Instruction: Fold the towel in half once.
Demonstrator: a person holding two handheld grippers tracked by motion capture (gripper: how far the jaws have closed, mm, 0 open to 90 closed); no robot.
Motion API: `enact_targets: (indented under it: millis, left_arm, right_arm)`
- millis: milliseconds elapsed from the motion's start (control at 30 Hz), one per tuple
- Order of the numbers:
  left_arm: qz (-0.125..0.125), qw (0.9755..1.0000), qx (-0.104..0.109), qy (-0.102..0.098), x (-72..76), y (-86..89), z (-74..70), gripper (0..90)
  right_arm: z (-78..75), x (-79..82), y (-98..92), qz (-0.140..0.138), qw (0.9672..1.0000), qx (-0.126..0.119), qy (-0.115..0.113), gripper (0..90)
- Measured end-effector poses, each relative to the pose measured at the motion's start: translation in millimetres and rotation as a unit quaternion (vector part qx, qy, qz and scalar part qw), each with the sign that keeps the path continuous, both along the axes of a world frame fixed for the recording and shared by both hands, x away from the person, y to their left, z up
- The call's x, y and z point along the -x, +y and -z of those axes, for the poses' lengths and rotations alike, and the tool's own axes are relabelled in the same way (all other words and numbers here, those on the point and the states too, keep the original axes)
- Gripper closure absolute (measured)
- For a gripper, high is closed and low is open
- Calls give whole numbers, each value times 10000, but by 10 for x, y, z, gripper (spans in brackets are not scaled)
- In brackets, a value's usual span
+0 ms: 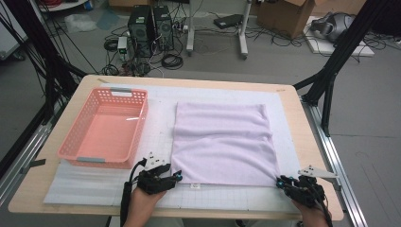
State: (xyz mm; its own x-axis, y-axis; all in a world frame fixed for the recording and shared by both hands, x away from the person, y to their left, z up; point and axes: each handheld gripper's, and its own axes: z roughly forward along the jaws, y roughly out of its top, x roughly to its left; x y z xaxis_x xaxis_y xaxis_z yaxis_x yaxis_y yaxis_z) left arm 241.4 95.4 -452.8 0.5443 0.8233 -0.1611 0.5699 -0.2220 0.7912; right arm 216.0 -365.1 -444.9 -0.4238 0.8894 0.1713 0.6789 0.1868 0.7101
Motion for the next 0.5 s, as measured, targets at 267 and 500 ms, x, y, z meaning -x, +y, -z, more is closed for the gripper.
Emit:
enact_targets:
  millis: [267, 500]
  left_arm:
    - [225, 9992, 208, 266, 180, 86, -28, 866]
    - [462, 9976, 468, 219, 508, 232, -91, 865]
  right_arm:
    - [-28, 163, -33, -216, 9995, -160, 181, 858]
    - [-113, 538, -52, -468, 9987, -177, 89, 857]
